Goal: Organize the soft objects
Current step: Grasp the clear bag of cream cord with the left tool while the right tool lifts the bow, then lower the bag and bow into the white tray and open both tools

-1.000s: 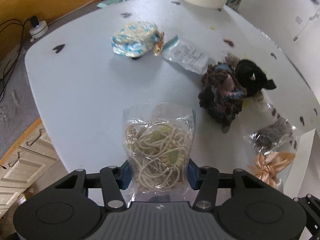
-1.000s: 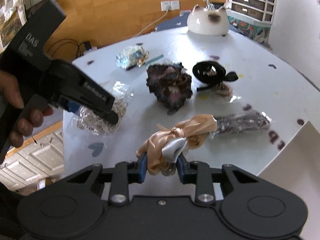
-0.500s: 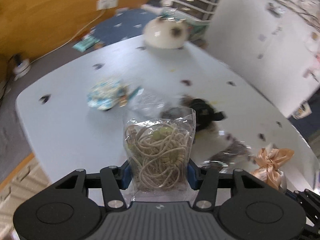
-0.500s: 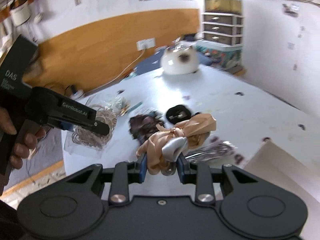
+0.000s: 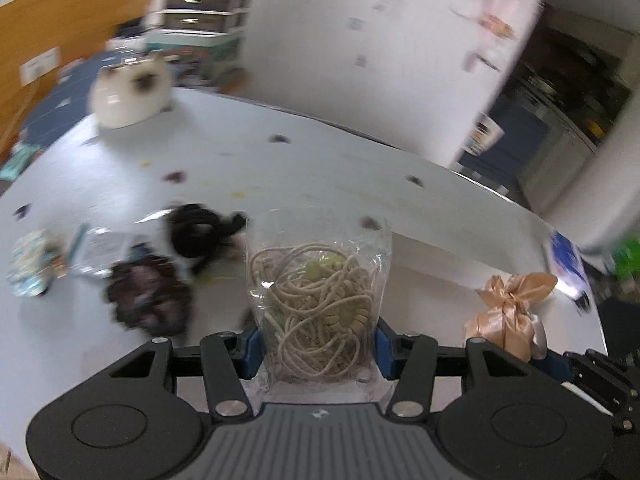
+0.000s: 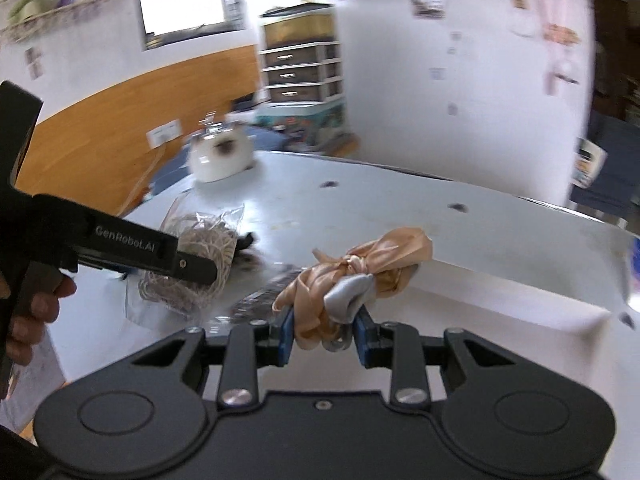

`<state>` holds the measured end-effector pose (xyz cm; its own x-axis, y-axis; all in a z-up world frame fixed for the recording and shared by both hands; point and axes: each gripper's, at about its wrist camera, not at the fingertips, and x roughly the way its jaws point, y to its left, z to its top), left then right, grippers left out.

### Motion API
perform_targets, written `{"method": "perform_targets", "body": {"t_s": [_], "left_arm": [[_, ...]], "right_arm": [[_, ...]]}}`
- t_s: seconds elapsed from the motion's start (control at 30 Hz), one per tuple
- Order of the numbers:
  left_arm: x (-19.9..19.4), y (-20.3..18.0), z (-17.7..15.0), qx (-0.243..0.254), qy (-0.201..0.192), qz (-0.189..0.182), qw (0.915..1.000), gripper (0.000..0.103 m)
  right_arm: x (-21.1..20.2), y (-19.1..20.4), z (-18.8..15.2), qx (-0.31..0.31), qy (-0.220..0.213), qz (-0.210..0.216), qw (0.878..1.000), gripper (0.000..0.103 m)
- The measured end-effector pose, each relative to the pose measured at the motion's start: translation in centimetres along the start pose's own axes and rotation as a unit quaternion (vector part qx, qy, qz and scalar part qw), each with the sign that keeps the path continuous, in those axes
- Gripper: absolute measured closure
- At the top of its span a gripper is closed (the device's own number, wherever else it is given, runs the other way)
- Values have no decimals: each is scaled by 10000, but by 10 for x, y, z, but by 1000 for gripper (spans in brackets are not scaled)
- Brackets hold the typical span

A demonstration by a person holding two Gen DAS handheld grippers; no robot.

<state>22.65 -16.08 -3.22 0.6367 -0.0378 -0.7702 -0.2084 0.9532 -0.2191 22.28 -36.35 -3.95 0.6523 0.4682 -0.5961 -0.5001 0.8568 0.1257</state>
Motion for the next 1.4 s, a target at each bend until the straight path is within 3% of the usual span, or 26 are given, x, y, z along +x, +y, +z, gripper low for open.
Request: {"method": "perform_targets", "body": {"t_s": [0.2, 0.37, 0.53, 0.73, 0.83, 0.9, 1.03, 1.23, 1.3, 1.4], "left_arm": [[15, -41, -5, 629, 232, -520, 9964, 49], [35, -67, -15, 920, 741, -875, 9891, 49], [59, -76, -25, 1034, 1401, -962, 9800, 49], [86, -77, -43, 1052, 1908, -756, 9730, 48], [90, -76, -47, 1005, 1946, -620, 9737, 46], [91, -74, -48, 932, 1941, -564, 9749, 30], [77, -69, -44, 853, 1658, -609, 9806, 25], [60, -62, -38, 782, 1417, -757, 9839, 50], [57, -62, -38, 805, 1401, -836, 9833, 59], [56, -63, -41, 862, 1448, -931, 9813, 69]], "right_arm": [[-20, -28, -18, 530, -30, -540, 9971, 72], [-36, -46, -34, 936, 20, -853, 9919, 72], [-44, -58, -50, 1356, 141, -952, 9861, 72], [-43, -69, -71, 1951, 481, -729, 9769, 71], [-38, -70, -78, 2155, 640, -601, 9726, 71], [-33, -70, -80, 2229, 739, -532, 9706, 71], [-23, -67, -84, 2310, 930, -351, 9679, 69], [-15, -60, -83, 2170, 1176, -205, 9688, 38], [-20, -60, -80, 2081, 1081, -277, 9717, 39], [-29, -69, -77, 2233, 878, -431, 9698, 51]]}}
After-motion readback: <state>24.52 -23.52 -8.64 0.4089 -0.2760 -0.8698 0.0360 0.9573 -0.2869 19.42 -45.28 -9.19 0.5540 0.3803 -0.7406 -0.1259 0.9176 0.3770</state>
